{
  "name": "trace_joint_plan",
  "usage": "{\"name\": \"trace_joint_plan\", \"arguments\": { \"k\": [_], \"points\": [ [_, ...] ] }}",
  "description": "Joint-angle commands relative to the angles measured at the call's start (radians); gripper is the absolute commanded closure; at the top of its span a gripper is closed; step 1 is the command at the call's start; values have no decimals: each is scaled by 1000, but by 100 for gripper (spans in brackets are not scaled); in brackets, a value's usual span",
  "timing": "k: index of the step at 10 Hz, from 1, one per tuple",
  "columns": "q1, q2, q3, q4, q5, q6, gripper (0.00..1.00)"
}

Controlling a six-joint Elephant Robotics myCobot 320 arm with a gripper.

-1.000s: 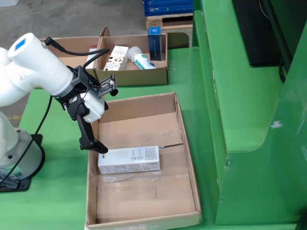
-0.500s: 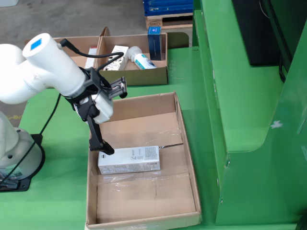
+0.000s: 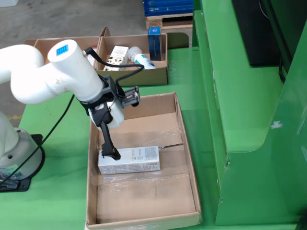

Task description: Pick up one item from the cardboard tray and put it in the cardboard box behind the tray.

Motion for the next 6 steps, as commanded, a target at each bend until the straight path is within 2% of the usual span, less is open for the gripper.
{"name": "trace_joint_plan", "arguments": {
  "k": [1, 6],
  "points": [
    [-5, -119, 144, -13, 12, -13, 0],
    [-14, -142, 79, 83, 2, -18, 0]
  ]
}}
